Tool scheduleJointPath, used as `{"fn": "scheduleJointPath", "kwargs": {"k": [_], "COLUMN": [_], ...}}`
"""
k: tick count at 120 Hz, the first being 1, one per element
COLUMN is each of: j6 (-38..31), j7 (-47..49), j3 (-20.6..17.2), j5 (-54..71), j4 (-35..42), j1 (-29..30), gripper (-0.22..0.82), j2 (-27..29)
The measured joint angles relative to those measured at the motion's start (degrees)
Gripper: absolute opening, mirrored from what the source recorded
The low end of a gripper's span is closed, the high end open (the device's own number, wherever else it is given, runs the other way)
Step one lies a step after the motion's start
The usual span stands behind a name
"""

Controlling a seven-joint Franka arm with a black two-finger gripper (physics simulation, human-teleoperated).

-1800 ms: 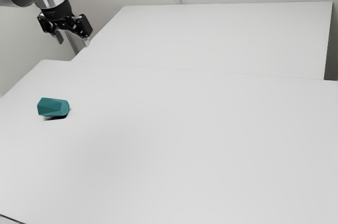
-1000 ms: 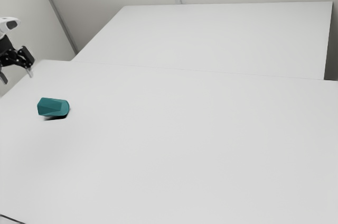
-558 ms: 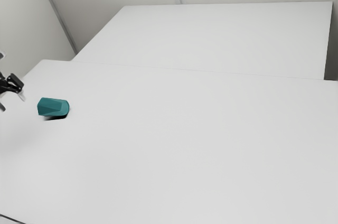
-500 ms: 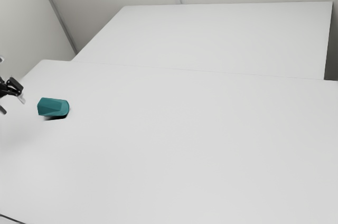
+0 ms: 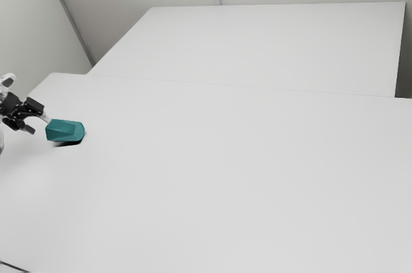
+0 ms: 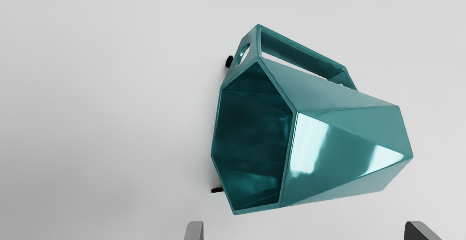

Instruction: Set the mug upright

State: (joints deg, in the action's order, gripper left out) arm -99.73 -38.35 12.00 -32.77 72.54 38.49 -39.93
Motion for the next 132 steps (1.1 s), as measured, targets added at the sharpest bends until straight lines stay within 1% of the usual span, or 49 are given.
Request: {"fn": "scheduleJointPath", "kwargs": {"k": [37,58,71,98,106,112,120,132], "j6": [-2.71,-3.15,-3.15,-3.04,-3.10,-3.15,-3.22,-3.40], "j7": [-6.99,-9.75,-11.16,-13.39,-13.91,-14.26,-14.66,-15.11], "j3": [-0.37,-0.60,-0.64,-1.37,-1.49,-1.52,-1.53,-2.20], "j5": [-7.56,-11.56,-13.51,-14.99,-15.09,-15.13,-15.15,-15.05], "j4": [-1.69,-1.25,0.53,1.47,1.48,1.49,1.44,1.28], "j1": [-0.01,-0.08,-0.08,-0.32,-0.43,-0.55,-0.81,-1.23], "gripper": [0.60,0.60,0.60,0.60,0.53,0.44,0.29,0.17], "j2": [-3.65,-3.88,-3.86,-3.76,-3.79,-3.78,-3.63,-3.13]}}
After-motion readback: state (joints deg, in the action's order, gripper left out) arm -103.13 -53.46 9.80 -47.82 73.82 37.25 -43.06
